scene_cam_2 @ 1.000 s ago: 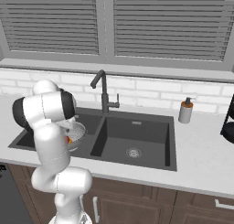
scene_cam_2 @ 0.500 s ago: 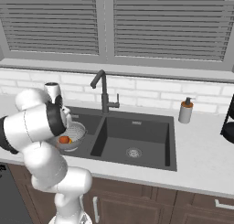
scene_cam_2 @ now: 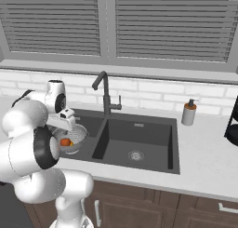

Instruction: Put the colander in the sink, put the orange, orange in the colander, and turn on the sink faucet and pour water over the colander.

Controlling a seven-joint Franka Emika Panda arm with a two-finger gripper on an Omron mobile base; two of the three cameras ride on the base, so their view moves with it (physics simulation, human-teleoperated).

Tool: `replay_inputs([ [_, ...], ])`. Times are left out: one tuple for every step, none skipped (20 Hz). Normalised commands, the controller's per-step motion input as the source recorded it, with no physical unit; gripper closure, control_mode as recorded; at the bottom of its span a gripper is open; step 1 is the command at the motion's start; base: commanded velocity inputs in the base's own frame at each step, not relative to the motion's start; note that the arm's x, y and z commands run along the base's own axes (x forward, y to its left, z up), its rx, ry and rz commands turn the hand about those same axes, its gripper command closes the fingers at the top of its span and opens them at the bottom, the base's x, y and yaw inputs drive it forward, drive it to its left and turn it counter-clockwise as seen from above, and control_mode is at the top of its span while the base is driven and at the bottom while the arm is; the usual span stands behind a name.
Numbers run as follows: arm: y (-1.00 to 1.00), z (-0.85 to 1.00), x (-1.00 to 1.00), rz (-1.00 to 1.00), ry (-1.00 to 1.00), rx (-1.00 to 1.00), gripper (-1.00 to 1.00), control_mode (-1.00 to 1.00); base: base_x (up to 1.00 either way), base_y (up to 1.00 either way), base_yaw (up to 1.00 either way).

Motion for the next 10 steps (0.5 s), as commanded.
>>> replay_inputs([
  [-0.33,0.42,-0.35,0.0,0.18,0.0,-1.0,-1.0,0.0,0.0,0.0],
  [-0.35,0.38,-0.37,0.0,0.14,0.0,-1.0,-1.0,0.0,0.0,0.0],
  [-0.41,0.4,-0.48,0.03,0.03,0.0,-1.0,-1.0,0.0,0.0,0.0],
  [-0.44,0.36,-0.48,0.04,0.03,0.0,-1.0,-1.0,0.0,0.0,0.0],
  [-0.4,0.35,-0.43,0.01,0.06,0.0,-1.0,-1.0,0.0,0.0,0.0],
  [-0.36,0.36,-0.44,0.01,0.03,-0.03,-1.0,-1.0,0.0,0.0,0.0],
  [-0.4,0.32,-0.51,0.01,0.0,-0.05,-1.0,-1.0,0.0,0.0,0.0],
  [-0.45,0.32,-0.53,0.02,0.0,-0.06,-1.0,-1.0,0.0,0.0,0.0],
  [-0.38,0.26,-0.39,0.01,0.0,-0.08,-1.0,-1.0,0.0,0.0,0.0],
  [-0.36,0.27,-0.4,0.03,0.0,-0.11,-1.0,-1.0,0.0,0.0,0.0],
])
